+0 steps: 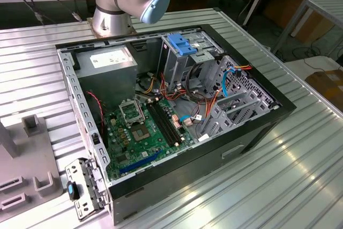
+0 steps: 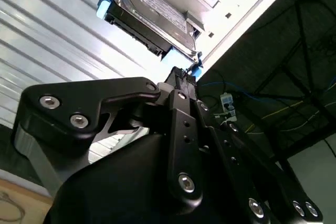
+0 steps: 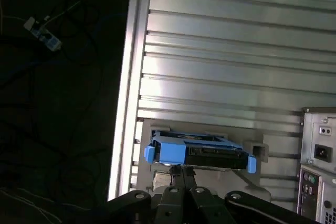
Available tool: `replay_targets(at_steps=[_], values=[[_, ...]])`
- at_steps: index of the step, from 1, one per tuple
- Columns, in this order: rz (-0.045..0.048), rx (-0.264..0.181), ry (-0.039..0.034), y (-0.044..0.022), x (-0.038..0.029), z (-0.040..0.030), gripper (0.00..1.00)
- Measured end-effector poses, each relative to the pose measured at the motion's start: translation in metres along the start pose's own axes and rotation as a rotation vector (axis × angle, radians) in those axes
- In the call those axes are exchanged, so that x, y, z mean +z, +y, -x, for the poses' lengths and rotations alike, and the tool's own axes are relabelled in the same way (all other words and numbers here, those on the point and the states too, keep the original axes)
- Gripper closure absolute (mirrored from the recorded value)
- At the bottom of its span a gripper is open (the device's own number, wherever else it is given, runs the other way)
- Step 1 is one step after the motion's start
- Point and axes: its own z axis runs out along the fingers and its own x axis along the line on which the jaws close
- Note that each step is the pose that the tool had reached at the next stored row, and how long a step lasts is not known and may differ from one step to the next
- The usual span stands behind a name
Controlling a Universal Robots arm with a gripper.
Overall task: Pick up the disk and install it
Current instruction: 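Pick up the disk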
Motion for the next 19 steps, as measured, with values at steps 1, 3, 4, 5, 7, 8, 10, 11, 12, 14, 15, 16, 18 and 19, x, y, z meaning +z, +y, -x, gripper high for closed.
replay_targets(at_steps=[1, 3, 4, 5, 7, 8, 10, 11, 12, 14, 15, 16, 18, 19], values=[[0.0004, -0.028, 0.0013, 0.0000, 0.0000, 0.0000, 0.89], [0.0011, -0.076, 0.0034, 0.0000, 0.0000, 0.0000, 0.89], [0.0017, -0.111, 0.0050, 0.0000, 0.0000, 0.0000, 0.89], [0.0021, -0.141, 0.0064, 0.0000, 0.0000, 0.0000, 0.89], [0.0028, -0.185, 0.0084, 0.0000, 0.0000, 0.0000, 0.89], [0.0031, -0.210, 0.0095, 0.0000, 0.0000, 0.0000, 0.89], [0.0039, -0.260, 0.0118, 0.0000, 0.0000, 0.0000, 0.89], [0.0042, -0.275, 0.0125, 0.0000, 0.0000, 0.0000, 0.89], [0.0048, -0.315, 0.0142, 0.0000, 0.0000, 0.0000, 0.89], [0.0054, -0.354, 0.0160, 0.0000, 0.0000, 0.0000, 0.89], [0.0058, -0.381, 0.0172, 0.0000, 0.0000, 0.0000, 0.89], [0.0065, -0.428, 0.0194, 0.0000, 0.0000, 0.0000, 0.89], [0.0071, -0.473, 0.0214, 0.0000, 0.0000, 0.0000, 0.89], [0.0076, -0.514, 0.0234, 0.0000, 0.0000, 0.0000, 0.89]])
